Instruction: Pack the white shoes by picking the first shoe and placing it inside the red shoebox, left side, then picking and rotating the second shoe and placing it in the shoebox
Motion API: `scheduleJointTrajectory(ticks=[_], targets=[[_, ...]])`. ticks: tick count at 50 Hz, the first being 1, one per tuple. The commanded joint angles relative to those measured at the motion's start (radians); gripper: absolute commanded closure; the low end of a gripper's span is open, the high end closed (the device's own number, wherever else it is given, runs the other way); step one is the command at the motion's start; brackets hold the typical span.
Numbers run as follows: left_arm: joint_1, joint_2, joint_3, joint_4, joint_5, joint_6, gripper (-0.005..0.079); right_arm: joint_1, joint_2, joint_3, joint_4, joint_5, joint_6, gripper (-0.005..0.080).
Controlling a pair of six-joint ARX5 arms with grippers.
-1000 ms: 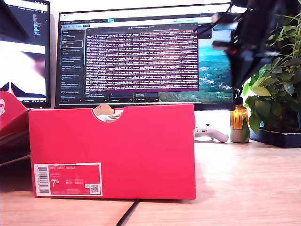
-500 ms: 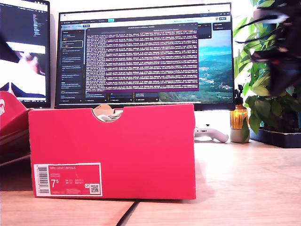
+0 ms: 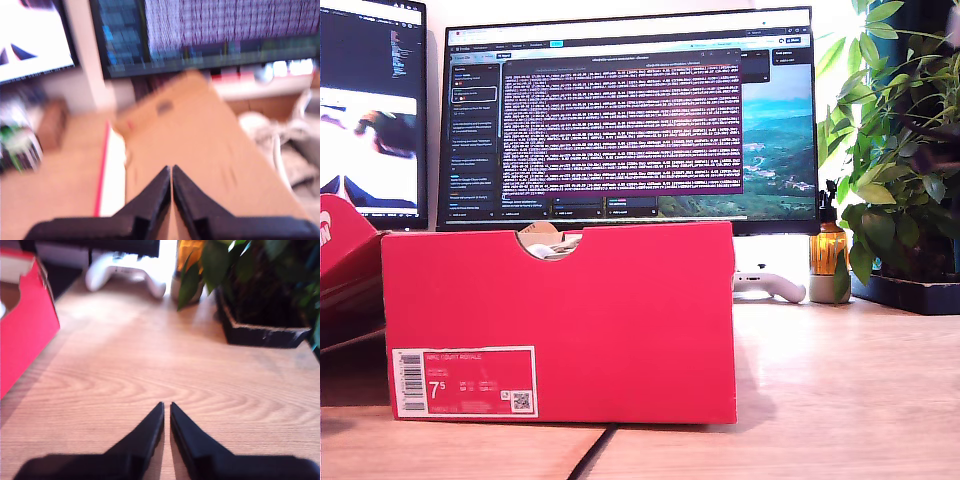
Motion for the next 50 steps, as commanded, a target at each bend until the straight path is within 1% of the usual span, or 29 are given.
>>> scheduleJointTrajectory(ticks=[1,6,9,15,21,29,35,50], targets=[[0.001,-0.04,-0.055,0.015,-0.006,-0.004,0.0761,-0.001,0.005,-0.065,0.046,-0.007,-0.013,0.0763],[0.001,-0.111,-0.118,0.025,-0.011,-0.005,0.0761,-0.013,0.005,-0.145,0.14,-0.053,-0.013,0.0763],[0.001,-0.148,-0.154,0.024,-0.011,-0.005,0.0761,-0.021,0.005,-0.183,0.163,-0.054,-0.013,0.0763],[0.001,-0.219,-0.193,-0.007,-0.014,-0.003,0.0761,-0.048,-0.001,-0.232,0.186,-0.084,-0.012,0.0763],[0.001,-0.282,-0.2,-0.059,-0.014,-0.004,0.0761,-0.05,-0.037,-0.274,0.193,-0.108,-0.013,0.0763],[0.002,-0.351,-0.219,-0.11,-0.016,-0.006,0.0762,-0.05,-0.155,-0.323,0.195,-0.109,-0.01,0.0763],[0.006,-0.39,-0.226,-0.151,-0.045,-0.01,0.0762,-0.05,-0.262,-0.323,0.106,-0.108,-0.024,0.0763],[0.022,-0.389,-0.226,-0.161,-0.06,-0.013,0.0762,-0.05,-0.584,-0.323,-0.107,-0.107,-0.055,0.0763]])
